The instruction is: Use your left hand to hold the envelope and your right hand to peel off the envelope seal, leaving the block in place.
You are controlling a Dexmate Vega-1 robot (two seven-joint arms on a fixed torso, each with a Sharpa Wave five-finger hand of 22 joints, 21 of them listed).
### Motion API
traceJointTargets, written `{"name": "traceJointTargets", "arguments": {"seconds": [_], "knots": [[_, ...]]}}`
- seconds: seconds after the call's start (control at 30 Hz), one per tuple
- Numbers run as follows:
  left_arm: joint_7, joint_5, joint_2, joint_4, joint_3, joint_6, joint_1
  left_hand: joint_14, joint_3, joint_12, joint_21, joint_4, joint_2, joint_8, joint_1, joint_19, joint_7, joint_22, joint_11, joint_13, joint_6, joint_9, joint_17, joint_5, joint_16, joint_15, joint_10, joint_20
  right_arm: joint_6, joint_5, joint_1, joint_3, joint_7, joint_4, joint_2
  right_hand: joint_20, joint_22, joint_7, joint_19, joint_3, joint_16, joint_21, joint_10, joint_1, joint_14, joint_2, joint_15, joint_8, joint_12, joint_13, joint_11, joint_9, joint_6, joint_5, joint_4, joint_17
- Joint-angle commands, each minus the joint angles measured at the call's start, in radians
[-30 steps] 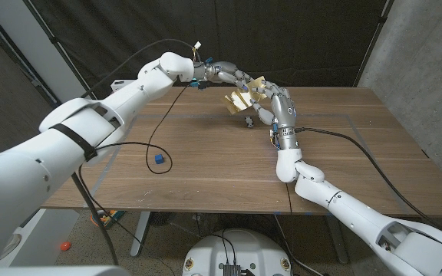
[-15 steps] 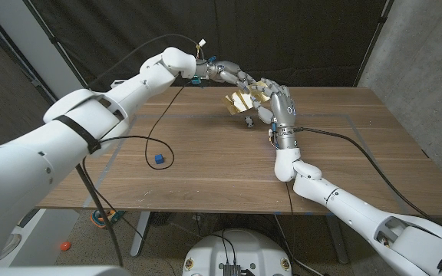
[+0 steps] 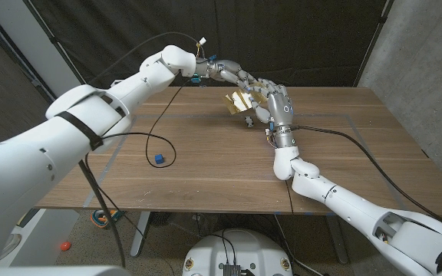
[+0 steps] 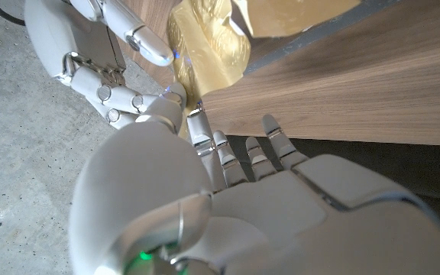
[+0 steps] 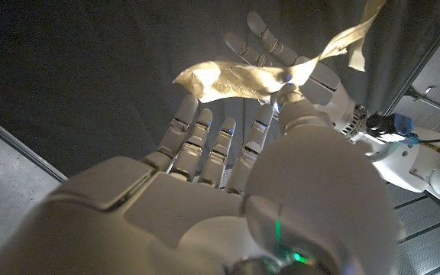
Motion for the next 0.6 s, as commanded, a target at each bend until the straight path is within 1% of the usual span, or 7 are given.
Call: {"name": "traceJointTargets", "arguments": {"seconds": [0.03,0.17,0.23,0.4,0.47,0.53,0.6], "knots": [[-0.012,-0.016,-0.006,0.023,-0.011,-0.021,-0.005,-0.006,0.005,0.008,0.005,0.0,-0.001,0.01,0.014,-0.002,-0.085,0.003,-0.002,0.004,0.094,0.0,0.004,-0.002,-0.003,-0.041,0.004,-0.007,-0.039,-0.001,0.021,-0.02,0.003,0.015,-0.001,-0.084,0.003,0.003,0.022,0.002,0.008,0.015,0.019,-0.005,0.008,-0.001,-0.129,0.016,0.015,0.0,0.006,0.0,0.036,0.007,0.006,0.006],[-0.008,-0.015,0.001,0.008,-0.012,-0.015,-0.002,-0.006,0.005,0.009,0.005,0.001,-0.001,0.008,0.014,-0.003,-0.086,0.003,-0.002,0.006,0.091,0.0,0.005,-0.004,-0.004,-0.043,0.002,-0.007,-0.039,0.015,0.023,-0.015,-0.005,0.023,0.001,-0.087,0.002,0.019,0.045,0.002,0.013,0.021,0.029,-0.011,0.02,-0.003,-0.128,0.014,0.02,0.0,0.017,-0.001,0.037,0.007,0.008,0.007],[-0.005,-0.016,0.005,0.001,-0.015,-0.009,0.001,-0.006,0.005,0.011,0.006,0.001,-0.001,0.008,0.014,-0.001,-0.086,0.003,-0.004,0.007,0.091,0.0,0.005,-0.005,-0.004,-0.044,0.002,-0.008,-0.041,0.025,0.021,-0.012,-0.004,0.026,0.001,-0.088,0.0,0.037,0.059,0.0,0.015,0.024,0.033,-0.019,0.027,-0.004,-0.128,0.011,0.021,0.0,0.023,-0.001,0.034,0.005,0.011,0.008],[0.002,-0.011,0.01,-0.006,-0.013,0.008,0.001,-0.01,0.005,0.012,0.007,0.001,-0.001,0.007,0.014,-0.002,-0.085,0.003,-0.002,0.008,0.092,0.0,0.006,-0.006,-0.006,-0.043,0.0,-0.007,-0.047,0.029,0.02,-0.011,-0.033,0.041,0.007,-0.087,-0.001,0.039,0.062,0.0,0.018,0.022,0.04,-0.026,0.033,-0.002,-0.128,0.024,0.024,0.0,0.026,0.004,0.06,0.003,0.014,0.008],[0.006,-0.009,0.008,-0.002,-0.013,0.006,-0.002,-0.011,0.005,0.012,0.007,0.001,-0.002,0.006,0.014,-0.002,-0.085,0.003,-0.002,0.009,0.092,0.0,0.007,-0.007,-0.007,-0.042,-0.001,-0.008,-0.053,0.024,0.022,-0.014,-0.046,0.048,0.009,-0.087,-0.002,0.044,0.063,0.01,0.017,0.019,0.055,-0.009,0.038,-0.003,-0.132,0.056,0.028,-0.001,0.014,0.017,0.118,0.002,0.001,0.008],[0.005,-0.01,0.001,0.011,-0.012,0.001,-0.007,-0.011,0.005,0.013,0.008,0.002,-0.002,0.006,0.014,-0.002,-0.086,0.002,-0.002,0.01,0.092,0.0,0.007,-0.008,-0.008,-0.043,-0.002,-0.008,-0.043,0.026,0.024,-0.015,-0.052,0.055,0.01,-0.088,-0.003,0.04,0.066,0.013,0.02,0.017,0.061,-0.001,0.047,-0.005,-0.139,0.068,0.03,-0.001,0.012,0.024,0.135,0.002,-0.004,0.008],[0.004,-0.008,-0.007,0.024,-0.01,-0.006,-0.013,-0.012,0.005,0.013,0.008,0.002,-0.002,0.006,0.014,-0.003,-0.086,0.002,-0.003,0.01,0.09,0.001,0.007,-0.008,-0.008,-0.042,-0.003,-0.007,-0.038,-0.009,0.012,0.018,-0.052,0.07,0.033,-0.088,-0.003,0.039,0.068,0.022,0.019,0.016,0.072,0.017,0.049,-0.003,-0.142,0.098,0.033,-0.001,0.002,0.036,0.184,0.001,-0.012,0.008]]}}
